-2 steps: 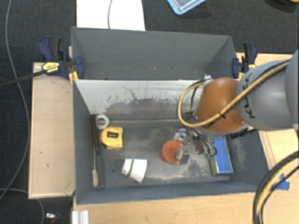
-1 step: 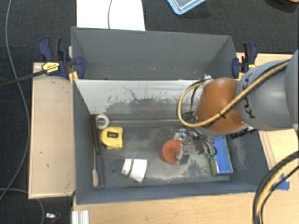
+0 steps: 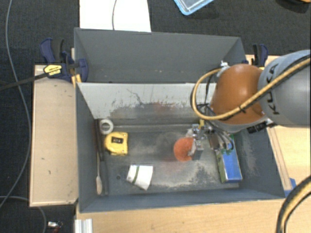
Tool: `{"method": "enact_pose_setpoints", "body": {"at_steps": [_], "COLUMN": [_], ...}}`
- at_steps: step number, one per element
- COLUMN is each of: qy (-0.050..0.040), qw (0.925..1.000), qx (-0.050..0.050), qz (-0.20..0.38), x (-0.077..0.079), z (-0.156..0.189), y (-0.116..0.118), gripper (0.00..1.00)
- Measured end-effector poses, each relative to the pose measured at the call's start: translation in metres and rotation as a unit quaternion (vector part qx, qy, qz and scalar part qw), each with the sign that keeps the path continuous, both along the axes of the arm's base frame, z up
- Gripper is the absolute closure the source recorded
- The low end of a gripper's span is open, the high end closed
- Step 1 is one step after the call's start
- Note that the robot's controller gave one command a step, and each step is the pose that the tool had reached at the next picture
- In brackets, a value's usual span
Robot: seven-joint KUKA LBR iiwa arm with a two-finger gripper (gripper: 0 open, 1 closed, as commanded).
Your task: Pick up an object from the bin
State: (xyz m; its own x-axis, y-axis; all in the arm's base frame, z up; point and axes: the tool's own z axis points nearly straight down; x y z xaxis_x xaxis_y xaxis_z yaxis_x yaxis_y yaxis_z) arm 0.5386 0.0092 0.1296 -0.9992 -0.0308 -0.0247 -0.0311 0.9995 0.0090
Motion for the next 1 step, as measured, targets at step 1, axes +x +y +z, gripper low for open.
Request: {"method": "enact_pose_setpoints", "body": {"at_steps": [1], "qy": [0.0006], "qw": [1.0000], "qx": [0.000], "qz": [0.001], "x": [0.0062], "z": [0.0761], "y": [0.0068], "gripper": [1.00]}}
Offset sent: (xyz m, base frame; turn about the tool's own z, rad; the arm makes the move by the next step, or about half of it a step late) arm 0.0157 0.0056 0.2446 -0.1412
